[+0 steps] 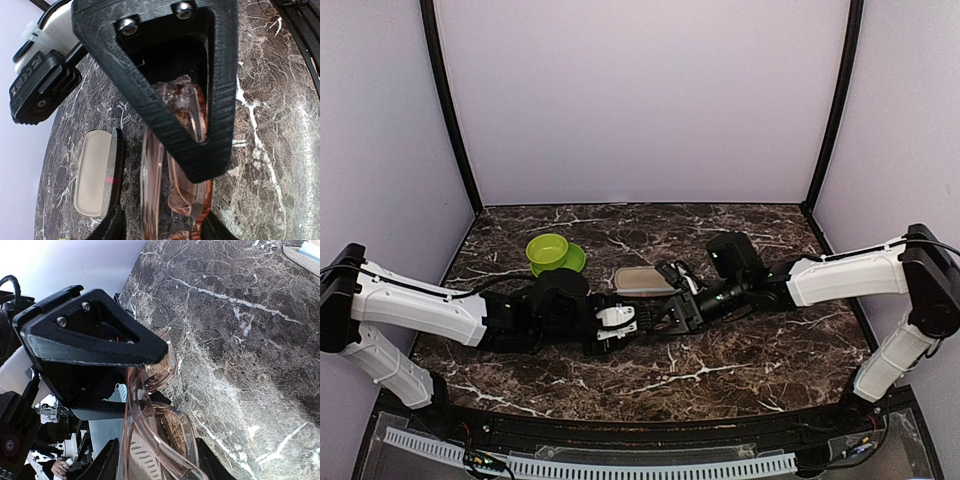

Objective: Organize the sunglasses
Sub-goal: Pass from the right arm to the left

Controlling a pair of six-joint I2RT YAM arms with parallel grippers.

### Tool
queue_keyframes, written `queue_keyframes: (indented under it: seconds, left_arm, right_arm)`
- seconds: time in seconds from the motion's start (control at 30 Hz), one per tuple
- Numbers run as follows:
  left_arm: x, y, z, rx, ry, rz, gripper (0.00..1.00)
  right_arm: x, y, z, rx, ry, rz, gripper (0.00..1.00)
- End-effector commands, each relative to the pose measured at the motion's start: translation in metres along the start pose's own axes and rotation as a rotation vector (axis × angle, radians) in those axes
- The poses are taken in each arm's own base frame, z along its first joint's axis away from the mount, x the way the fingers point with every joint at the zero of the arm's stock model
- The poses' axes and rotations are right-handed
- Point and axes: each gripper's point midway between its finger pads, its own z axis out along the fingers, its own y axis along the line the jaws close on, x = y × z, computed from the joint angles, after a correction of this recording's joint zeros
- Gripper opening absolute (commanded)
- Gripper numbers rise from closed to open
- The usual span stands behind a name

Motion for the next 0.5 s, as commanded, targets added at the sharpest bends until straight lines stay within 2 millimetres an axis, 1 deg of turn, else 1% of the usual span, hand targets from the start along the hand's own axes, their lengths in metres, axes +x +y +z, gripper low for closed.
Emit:
queue_keyframes:
  seconds: [0.0,0.23,0.37,0.47]
  left_arm:
    - [-0.0003,0.0020,-0.0039,-0.018,-0.001,0.007,0.43]
    - [0.0036,-0.0020,-0.0022,0.000,0.018,0.011,0.38]
    - [0.0043,-0.0028,-0.0019,0.004,0.022,0.009,0.32]
    - [0.0051,-0.0032,-0.0011,0.006,0.029,0.012,0.27]
  right_arm:
    - [-0.0030,0.0018,0.0000,-0.025,-0.011,-0.013,0.28]
    - [-0.0036,0.0023,0.0001,-0.027,-0.013,-0.015,0.28]
    - [-0.0038,0.0021,-0.0001,-0.027,-0.015,-0.014,0.30]
    - [-0.0041,0.0021,0.0000,-0.027,-0.017,-0.014,0.33]
